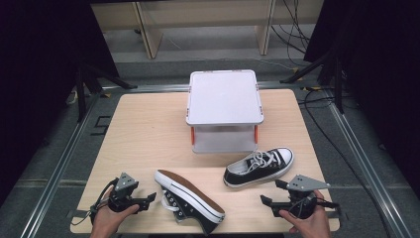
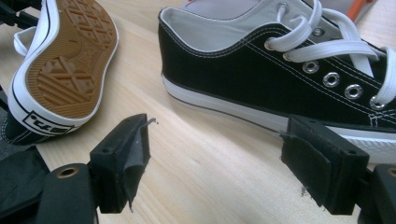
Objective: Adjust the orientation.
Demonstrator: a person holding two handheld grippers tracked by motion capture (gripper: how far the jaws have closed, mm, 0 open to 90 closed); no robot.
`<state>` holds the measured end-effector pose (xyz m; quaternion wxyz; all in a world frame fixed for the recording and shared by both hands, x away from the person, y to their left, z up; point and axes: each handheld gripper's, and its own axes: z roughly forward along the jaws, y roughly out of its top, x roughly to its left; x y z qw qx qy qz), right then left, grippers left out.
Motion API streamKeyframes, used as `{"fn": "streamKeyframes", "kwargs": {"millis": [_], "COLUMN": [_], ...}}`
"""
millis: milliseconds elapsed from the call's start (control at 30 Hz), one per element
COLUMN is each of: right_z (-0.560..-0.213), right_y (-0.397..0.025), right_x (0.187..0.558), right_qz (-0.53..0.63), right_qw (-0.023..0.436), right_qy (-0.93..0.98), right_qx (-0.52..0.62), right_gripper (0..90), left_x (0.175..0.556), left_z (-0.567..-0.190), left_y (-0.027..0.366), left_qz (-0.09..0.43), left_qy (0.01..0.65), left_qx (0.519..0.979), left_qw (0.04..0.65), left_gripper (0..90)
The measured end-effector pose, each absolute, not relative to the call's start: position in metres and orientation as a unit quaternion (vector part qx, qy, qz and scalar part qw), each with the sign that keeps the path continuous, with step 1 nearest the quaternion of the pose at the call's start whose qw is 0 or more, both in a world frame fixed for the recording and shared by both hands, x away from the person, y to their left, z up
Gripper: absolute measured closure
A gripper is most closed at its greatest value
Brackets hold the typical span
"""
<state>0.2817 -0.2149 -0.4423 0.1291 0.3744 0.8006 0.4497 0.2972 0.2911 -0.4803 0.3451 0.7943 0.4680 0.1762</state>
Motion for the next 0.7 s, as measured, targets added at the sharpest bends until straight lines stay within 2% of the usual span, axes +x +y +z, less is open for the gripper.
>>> {"fn": "streamKeyframes", "kwargs": {"millis": [200, 300, 467, 700], "right_z": [-0.440, -0.438, -0.430, -0.422], "right_y": [-0.206, -0.202, -0.174, -0.133], "right_x": [0.281, 0.281, 0.278, 0.275], "right_qz": [0.448, 0.441, 0.439, 0.444], "right_qw": [0.111, 0.123, 0.109, 0.085], "right_qy": [0.809, 0.815, 0.833, 0.850], "right_qx": [0.364, 0.356, 0.320, 0.271], "right_gripper": [27.7, 28.3, 33.8, 34.4], "left_x": [0.298, 0.298, 0.297, 0.296], "left_z": [-0.480, -0.480, -0.479, -0.480], "left_y": [0.293, 0.292, 0.293, 0.292], "left_qz": [0.177, 0.178, 0.177, 0.177], "left_qy": [0.466, 0.468, 0.469, 0.470], "left_qx": [0.796, 0.796, 0.795, 0.793], "left_qw": [0.342, 0.342, 0.341, 0.344], "left_gripper": [18.5, 18.5, 18.4, 18.4]}}
